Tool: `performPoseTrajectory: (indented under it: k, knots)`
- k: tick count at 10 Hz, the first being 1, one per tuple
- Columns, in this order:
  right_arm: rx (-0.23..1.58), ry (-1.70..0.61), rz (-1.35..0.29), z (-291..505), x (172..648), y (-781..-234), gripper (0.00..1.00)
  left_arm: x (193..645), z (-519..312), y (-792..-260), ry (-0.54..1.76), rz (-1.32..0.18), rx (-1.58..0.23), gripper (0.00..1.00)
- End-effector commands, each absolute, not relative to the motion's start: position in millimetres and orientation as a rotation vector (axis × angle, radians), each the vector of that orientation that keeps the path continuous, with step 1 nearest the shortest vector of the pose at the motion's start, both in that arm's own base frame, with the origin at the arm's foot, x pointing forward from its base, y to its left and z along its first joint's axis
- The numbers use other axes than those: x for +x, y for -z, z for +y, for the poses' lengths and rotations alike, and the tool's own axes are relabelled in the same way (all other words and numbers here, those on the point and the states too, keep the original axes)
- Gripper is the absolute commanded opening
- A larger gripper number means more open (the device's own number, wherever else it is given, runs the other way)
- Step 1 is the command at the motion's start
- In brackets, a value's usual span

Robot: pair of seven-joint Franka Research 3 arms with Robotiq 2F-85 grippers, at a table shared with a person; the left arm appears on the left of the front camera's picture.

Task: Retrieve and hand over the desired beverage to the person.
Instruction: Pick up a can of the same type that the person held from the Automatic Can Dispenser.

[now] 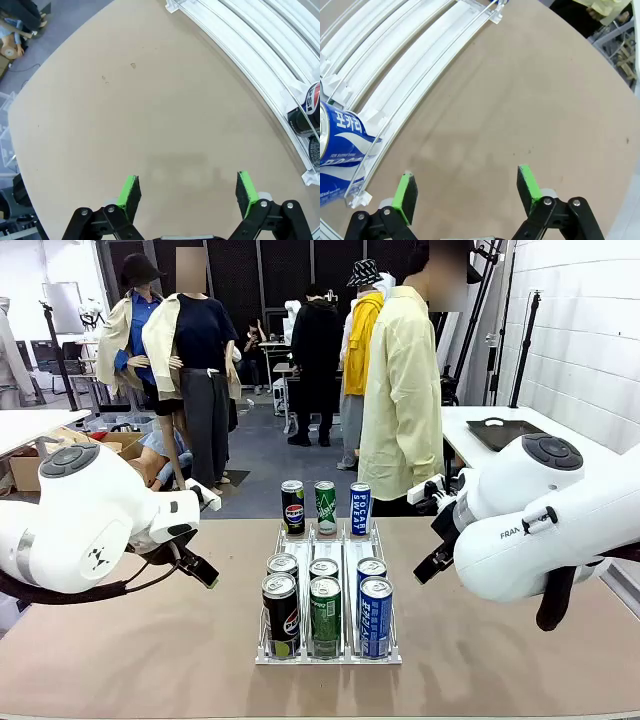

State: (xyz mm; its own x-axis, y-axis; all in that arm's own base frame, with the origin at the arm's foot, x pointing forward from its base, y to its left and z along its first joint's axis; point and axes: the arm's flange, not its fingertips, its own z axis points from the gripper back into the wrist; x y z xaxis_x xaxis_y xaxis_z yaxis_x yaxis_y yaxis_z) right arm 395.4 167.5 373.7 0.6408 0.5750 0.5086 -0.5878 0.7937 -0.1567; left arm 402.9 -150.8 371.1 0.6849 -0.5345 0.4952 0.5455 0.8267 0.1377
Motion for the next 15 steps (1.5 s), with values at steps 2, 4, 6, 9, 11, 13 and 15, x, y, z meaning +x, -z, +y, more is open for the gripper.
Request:
performPoseTrajectory:
  k: [2, 4, 6, 9, 11, 13, 15]
  knots:
    - [0.024, -0.663, -0.572, 167, 395, -374, 1.00, 403, -151, -371, 0.605, -0.549, -0.021, 1.00]
    - [0.024, -0.663, -0.572, 167, 395, -374, 1.00, 403, -151, -371, 0.605, -0.549, -0.021, 1.00]
    - [0.024, -0.663, -0.572, 167, 395, -374, 1.00, 403, -151, -371, 0.605, -0.549, -0.021, 1.00]
    - [0.024, -0.663, -0.572, 167, 395, -374, 1.00, 403, -151, -371, 0.605, -0.549, -0.021, 1.00]
    - [0.024, -0.663, -0.571, 167, 395, -374, 1.00, 403, -152, -371, 0.607, -0.548, -0.021, 1.00]
    - [0.107, -0.632, -0.517, 143, 399, -403, 1.00, 409, -153, -394, 0.593, -0.529, -0.039, 1.00]
    - [0.138, -0.577, -0.427, 116, 405, -438, 1.00, 423, -151, -430, 0.563, -0.499, -0.135, 1.00]
